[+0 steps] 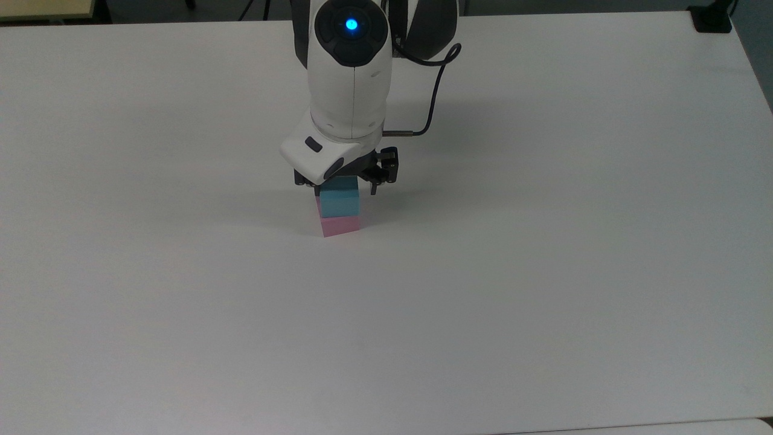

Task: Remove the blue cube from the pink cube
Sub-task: 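Lower the open gripper around the light blue cube on top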

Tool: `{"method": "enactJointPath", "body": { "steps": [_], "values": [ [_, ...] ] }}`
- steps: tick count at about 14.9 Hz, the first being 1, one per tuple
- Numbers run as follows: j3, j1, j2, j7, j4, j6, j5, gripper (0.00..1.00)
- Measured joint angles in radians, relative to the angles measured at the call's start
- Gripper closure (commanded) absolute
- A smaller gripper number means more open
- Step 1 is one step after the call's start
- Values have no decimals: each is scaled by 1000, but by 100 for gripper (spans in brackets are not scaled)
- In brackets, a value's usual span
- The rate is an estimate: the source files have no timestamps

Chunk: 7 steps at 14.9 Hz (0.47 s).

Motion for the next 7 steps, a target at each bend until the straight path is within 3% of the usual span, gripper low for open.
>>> {"method": "enactJointPath", "body": {
  "steps": [1, 7],
  "values": [
    [0, -1, 0, -35, 0, 0, 0, 81],
    [0, -6, -23, -107, 8, -29, 0, 82]
  ]
}}
